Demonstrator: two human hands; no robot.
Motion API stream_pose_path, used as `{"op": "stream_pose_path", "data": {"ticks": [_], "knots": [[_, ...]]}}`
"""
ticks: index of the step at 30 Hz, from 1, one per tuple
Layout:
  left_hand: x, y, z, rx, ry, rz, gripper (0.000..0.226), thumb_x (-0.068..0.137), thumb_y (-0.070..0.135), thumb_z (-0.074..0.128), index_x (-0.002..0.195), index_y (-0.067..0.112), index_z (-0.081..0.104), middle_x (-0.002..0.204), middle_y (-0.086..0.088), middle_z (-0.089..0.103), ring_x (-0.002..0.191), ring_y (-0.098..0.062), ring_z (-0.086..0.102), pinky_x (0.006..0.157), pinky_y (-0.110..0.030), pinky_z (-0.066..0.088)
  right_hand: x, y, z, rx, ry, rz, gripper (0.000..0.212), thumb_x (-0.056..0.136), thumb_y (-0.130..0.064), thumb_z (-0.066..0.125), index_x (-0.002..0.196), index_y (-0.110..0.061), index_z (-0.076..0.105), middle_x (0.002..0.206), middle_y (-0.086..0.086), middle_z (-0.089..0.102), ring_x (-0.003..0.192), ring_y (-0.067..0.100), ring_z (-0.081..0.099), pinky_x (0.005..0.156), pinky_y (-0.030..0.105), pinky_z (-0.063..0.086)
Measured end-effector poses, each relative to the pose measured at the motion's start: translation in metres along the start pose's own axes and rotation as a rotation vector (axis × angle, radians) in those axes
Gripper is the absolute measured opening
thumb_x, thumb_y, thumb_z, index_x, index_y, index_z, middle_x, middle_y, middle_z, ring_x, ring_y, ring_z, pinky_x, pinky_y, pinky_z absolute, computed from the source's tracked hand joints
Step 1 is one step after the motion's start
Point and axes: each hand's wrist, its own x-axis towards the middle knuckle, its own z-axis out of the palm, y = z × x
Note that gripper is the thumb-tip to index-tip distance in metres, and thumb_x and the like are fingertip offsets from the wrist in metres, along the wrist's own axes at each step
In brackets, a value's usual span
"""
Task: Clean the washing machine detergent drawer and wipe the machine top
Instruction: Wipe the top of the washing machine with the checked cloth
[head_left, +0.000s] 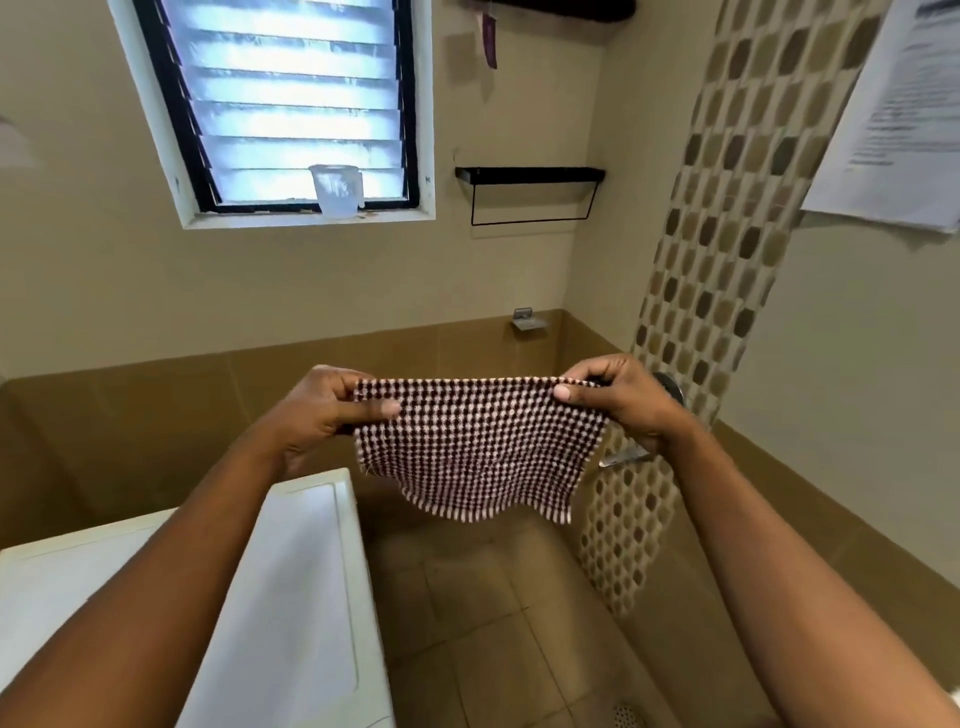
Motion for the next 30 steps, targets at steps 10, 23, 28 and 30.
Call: {"op": "stream_pose_path", "data": {"ticks": [10,23,28,30], "knots": [[0.013,-0.004,0.059,-0.102,0.461,-0.089,0.016,0.084,0.010,0.082,0.084,0.003,0.068,0.075,-0.010,0.066,0.064,-0.018,0.061,0.044,-0.021,0.049,0.018,0.013,0.060,-0.184,0.472,0.203,0.029,0.075,-0.033,0.090,0.075,-0.008,0.076,0.080,0.005,0.078,0.078,0.020,0.074,0.072,0.036,0.059],[-0.004,0.013,0.104,0.037,0.529,0.026,0.037,0.083,0.005,0.081,0.119,0.015,0.076,0.100,0.000,0.078,0.086,-0.012,0.077,0.082,-0.039,0.064,-0.002,-0.008,0.142,-0.038,0.326,-0.213,0.040,0.081,0.001,0.080,0.118,-0.011,0.076,0.103,-0.001,0.079,0.093,0.009,0.076,0.077,0.022,0.060],[-0.014,0.016,0.098,-0.085,0.421,0.062,0.038,0.091,-0.011,0.064,0.121,0.010,0.073,0.102,-0.002,0.080,0.096,-0.012,0.076,0.087,-0.031,0.062,-0.007,-0.003,0.145,-0.299,0.288,-0.287,0.065,0.071,-0.029,0.091,0.132,-0.023,0.069,0.115,-0.008,0.076,0.100,0.004,0.072,0.088,0.026,0.059],[-0.019,0.017,0.092,-0.071,0.384,0.127,0.035,0.092,-0.012,0.063,0.118,0.009,0.074,0.104,-0.006,0.079,0.097,-0.011,0.076,0.087,-0.029,0.062,-0.004,-0.007,0.141,-0.304,0.301,-0.333,0.050,0.076,-0.024,0.091,0.123,-0.021,0.074,0.111,-0.010,0.076,0.096,0.002,0.072,0.085,0.028,0.060]]}}
